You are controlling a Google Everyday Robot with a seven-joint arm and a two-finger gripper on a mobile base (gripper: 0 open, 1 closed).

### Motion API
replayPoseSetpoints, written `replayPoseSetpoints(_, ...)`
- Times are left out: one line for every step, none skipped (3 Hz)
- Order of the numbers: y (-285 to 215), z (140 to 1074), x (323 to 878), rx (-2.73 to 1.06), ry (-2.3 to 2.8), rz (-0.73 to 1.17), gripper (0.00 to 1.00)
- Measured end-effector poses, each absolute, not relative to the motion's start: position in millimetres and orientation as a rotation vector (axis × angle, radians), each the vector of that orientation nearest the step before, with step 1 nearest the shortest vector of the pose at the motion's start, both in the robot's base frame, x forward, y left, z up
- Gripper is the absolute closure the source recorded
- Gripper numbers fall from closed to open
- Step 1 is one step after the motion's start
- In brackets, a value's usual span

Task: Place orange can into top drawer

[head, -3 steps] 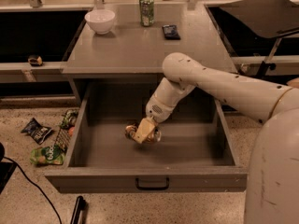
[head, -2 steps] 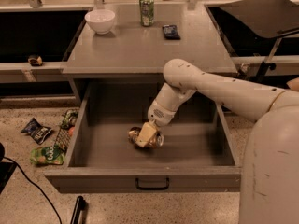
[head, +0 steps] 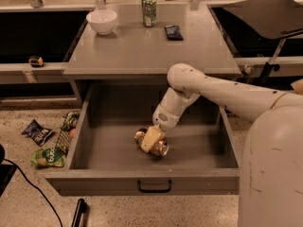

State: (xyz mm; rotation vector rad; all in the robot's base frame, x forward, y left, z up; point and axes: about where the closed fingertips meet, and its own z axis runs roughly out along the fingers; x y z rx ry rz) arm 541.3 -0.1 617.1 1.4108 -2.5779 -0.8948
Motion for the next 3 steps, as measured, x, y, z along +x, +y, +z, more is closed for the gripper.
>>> replayPoseSetpoints(-6.7, 622.7, 542.8, 1.395, -2.602, -0.862, 0.12)
replayPoseSetpoints(-14.0, 638.5, 546.2, 1.406, -2.641, -0.829, 0.00)
replayPoseSetpoints(-25.1, 664.7, 550.4, 1.436, -2.719, -0.822, 0.00)
